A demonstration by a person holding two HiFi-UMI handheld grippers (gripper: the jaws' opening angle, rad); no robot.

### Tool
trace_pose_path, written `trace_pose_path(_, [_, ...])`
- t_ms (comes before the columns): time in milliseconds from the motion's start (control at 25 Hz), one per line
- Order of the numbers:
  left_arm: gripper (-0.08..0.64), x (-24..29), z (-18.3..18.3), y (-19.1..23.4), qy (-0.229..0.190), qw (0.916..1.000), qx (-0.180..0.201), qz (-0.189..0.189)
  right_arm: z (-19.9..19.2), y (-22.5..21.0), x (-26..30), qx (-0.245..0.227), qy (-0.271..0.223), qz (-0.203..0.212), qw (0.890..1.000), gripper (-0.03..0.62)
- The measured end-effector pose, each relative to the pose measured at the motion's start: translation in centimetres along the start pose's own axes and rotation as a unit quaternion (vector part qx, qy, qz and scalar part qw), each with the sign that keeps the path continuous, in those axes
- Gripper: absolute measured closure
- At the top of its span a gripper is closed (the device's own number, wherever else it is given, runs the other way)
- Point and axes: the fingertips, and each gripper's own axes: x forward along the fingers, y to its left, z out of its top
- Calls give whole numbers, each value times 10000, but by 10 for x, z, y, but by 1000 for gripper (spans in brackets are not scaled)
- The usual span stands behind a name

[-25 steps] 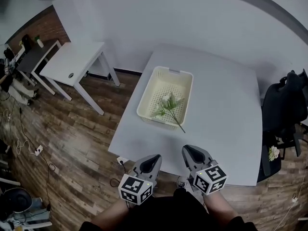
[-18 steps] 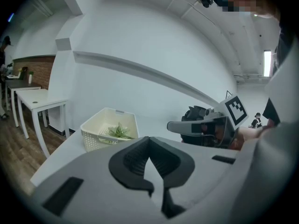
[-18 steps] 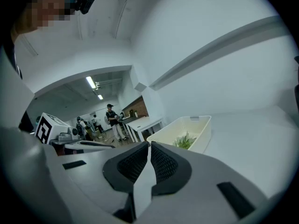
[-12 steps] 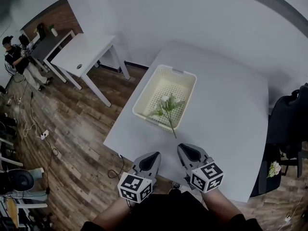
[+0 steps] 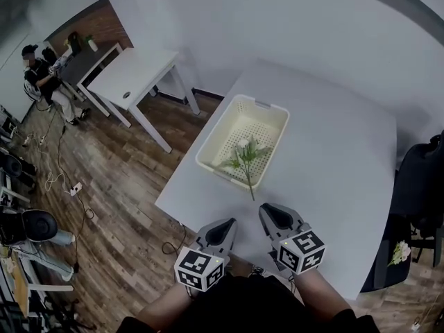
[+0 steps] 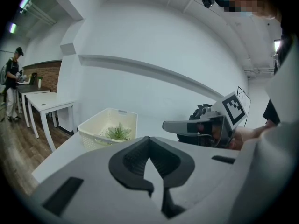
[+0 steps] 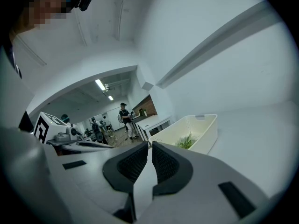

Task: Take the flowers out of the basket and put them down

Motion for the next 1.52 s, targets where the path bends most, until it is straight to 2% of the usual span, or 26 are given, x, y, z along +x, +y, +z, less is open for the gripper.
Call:
trace_pose_path(240, [554,8,14,24,-15,9997,114,-206,6,-4,18,-86,61,-232,9997,566])
trace_pose_path(560, [554,26,30,75,175,9942,345,-1001,16,-17,63,-149,244,-1097,9936,566])
trace_pose_path(720, [554,35,33,101,282,9884,460,-1421,13,-26,94,-441,695,-1453,9860,559])
trace_pose_path(840, [554,42,33,116,392,9820,528,-1769,5,-33,113,-660,1238,-1690,9756,520])
trace_pose_path(1040, [554,51,31,134,535,9700,658,-2276,-7,-47,131,-1075,2156,-2119,9471,519])
trace_pose_path(1160, [554,54,27,140,626,9618,729,-2563,-16,-55,134,-1475,2947,-2285,9161,500])
trace_pose_path(1240, [554,56,25,143,681,9572,745,-2712,-24,-58,138,-1647,3488,-2240,8950,500])
trace_pose_path(1400, [554,60,23,145,740,9502,784,-2924,-35,-68,147,-1724,4289,-2126,8609,500])
trace_pose_path(1520, [554,63,25,150,702,9485,903,-2954,-43,-76,159,-1733,4773,-2065,8364,500])
